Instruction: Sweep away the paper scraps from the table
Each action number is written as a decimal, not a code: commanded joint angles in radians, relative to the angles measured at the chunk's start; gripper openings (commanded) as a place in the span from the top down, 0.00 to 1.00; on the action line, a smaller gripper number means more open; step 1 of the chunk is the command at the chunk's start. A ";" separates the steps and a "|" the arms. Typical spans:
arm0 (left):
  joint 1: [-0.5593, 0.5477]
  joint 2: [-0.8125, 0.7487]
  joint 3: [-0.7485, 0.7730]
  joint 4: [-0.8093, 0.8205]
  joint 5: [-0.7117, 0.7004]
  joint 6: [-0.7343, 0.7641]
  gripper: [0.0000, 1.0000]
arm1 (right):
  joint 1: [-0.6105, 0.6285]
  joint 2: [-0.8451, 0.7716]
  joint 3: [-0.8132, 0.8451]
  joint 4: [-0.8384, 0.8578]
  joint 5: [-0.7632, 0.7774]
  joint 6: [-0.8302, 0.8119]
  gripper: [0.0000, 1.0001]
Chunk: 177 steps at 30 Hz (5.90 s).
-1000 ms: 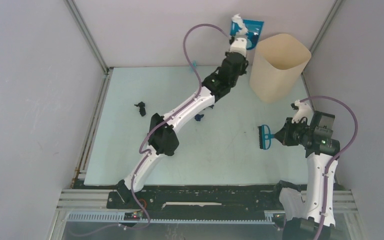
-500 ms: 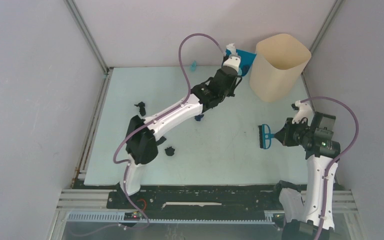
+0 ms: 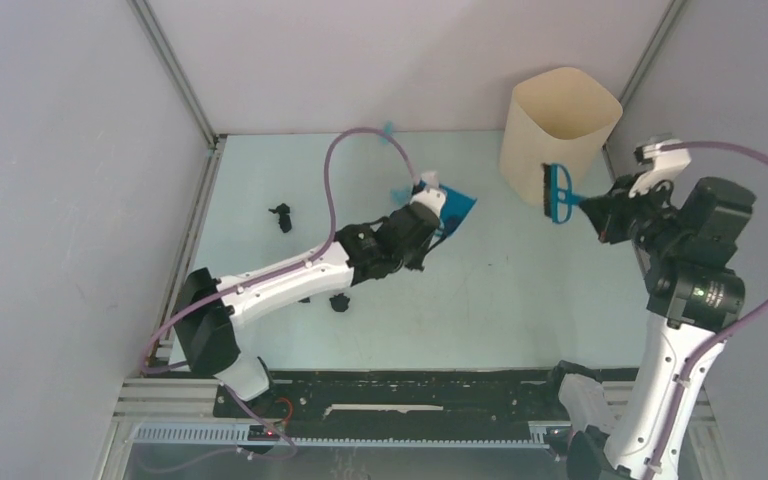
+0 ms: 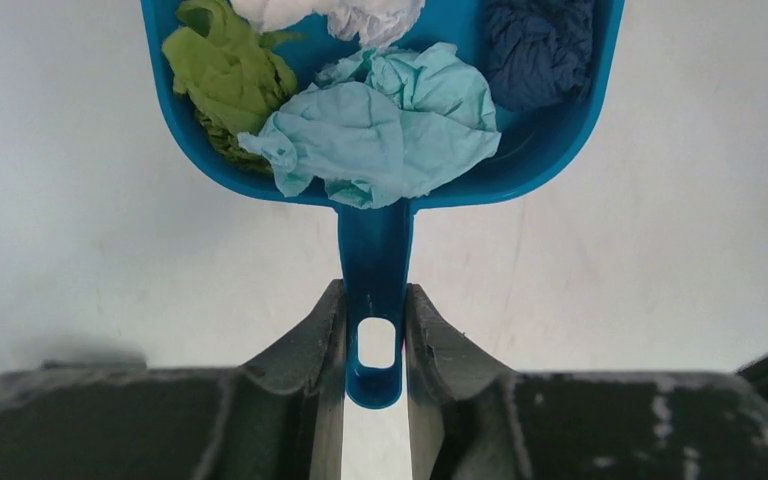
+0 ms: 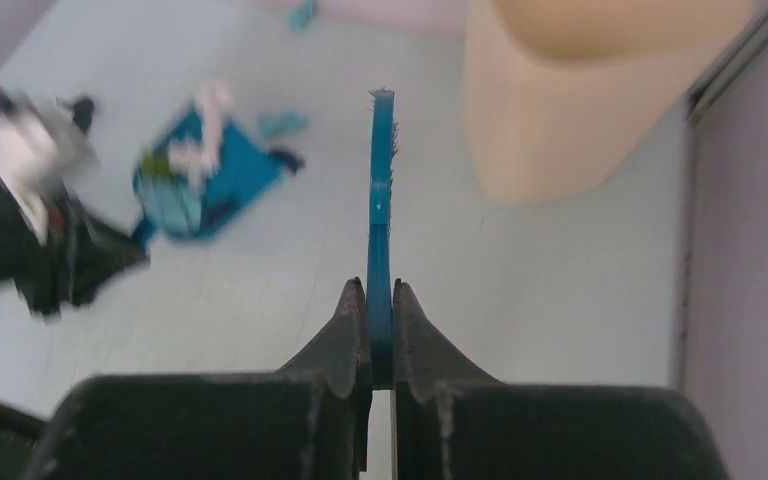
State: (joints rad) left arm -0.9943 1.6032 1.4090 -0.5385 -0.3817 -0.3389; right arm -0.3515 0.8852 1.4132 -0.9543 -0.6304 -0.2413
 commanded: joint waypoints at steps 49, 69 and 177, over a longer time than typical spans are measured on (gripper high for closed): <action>-0.323 0.011 -0.198 -0.071 0.043 -0.221 1.00 | 0.202 0.465 0.155 0.338 0.343 0.113 1.00; -0.334 -0.014 -0.199 -0.099 -0.003 -0.219 1.00 | 0.252 0.338 0.081 0.244 0.360 0.098 1.00; -0.038 0.621 0.872 0.899 -0.462 1.274 1.00 | 0.039 -0.483 -0.623 0.112 0.049 -0.104 1.00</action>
State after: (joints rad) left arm -1.0466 2.4176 2.2189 0.4370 -0.8463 1.1915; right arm -0.3172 0.4049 0.7914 -0.8848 -0.5884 -0.3599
